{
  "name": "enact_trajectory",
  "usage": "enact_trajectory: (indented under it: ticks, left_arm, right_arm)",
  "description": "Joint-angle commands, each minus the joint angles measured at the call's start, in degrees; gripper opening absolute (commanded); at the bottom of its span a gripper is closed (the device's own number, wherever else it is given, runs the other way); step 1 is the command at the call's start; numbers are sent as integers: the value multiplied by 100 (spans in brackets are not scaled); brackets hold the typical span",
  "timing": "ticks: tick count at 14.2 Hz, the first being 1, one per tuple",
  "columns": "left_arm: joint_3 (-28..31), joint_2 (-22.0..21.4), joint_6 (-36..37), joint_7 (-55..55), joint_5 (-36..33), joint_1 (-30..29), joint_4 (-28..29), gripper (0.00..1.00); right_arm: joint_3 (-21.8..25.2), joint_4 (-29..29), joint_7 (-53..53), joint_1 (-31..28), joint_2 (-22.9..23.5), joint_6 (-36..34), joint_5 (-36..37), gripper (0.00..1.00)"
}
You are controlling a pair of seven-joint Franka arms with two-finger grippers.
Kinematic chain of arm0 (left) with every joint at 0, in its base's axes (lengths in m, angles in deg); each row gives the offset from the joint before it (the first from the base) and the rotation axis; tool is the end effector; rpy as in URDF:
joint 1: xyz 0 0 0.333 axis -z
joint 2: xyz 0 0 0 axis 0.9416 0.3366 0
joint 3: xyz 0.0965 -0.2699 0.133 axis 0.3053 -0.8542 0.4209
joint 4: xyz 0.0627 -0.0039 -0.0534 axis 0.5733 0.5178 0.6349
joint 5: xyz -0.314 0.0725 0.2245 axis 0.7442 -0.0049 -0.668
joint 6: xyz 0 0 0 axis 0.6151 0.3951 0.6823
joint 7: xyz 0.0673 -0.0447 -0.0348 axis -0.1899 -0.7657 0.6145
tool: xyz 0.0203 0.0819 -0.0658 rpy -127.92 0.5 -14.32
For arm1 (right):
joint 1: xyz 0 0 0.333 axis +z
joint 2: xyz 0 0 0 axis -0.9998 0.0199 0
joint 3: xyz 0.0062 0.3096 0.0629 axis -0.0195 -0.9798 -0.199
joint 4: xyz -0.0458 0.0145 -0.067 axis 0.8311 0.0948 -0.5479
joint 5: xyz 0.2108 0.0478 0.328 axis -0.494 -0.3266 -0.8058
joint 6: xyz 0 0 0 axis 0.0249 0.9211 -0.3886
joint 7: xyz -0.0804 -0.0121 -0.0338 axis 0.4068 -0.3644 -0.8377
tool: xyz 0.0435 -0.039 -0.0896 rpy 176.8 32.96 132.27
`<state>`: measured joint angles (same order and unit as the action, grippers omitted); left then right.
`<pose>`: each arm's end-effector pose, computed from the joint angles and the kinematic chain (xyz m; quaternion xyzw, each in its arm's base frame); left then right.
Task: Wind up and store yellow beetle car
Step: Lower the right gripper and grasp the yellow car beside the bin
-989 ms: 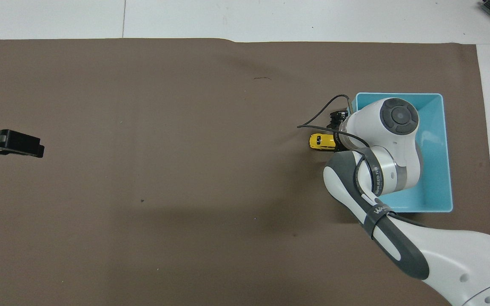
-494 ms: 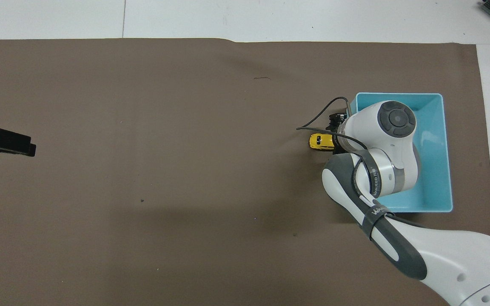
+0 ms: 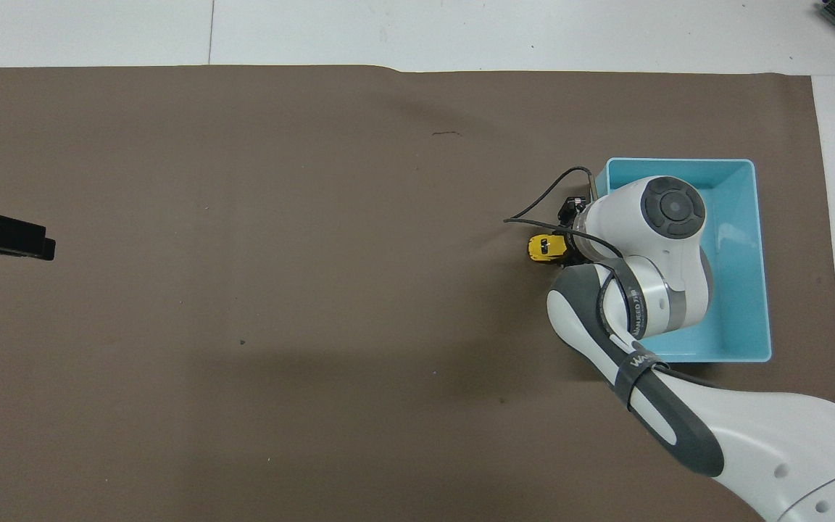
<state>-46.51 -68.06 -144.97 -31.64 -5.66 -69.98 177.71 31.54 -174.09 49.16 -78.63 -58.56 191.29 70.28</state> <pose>0.5347 -0.0276 0.6453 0.9990 -0.0407 0.0051 0.0187 0.6021 0.1345 0.2981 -0.7209 0.6919 -0.0099 0.0385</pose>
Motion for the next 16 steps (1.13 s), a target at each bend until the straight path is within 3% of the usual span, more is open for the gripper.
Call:
enact_trajectory:
  ticks: [1, 3, 11, 16]
  left_arm:
    - [-3, -82, -48, -13, -58, -9, 58, 100]
    - [41, -82, -39, -4, -58, -18, 58, 100]
    - [59, -91, 31, 5, -58, -9, 67, 100]
    - [50, -91, 31, 5, -58, -9, 67, 100]
  right_arm:
    - [-79, 241, 22, 5, -44, -317, -58, 0]
    - [-106, 470, 14, 5, -71, -661, -58, 0]
    - [-255, 498, 5, 5, -659, -1171, -58, 0]
    - [-255, 752, -592, -4, -1064, -1952, -67, 0]
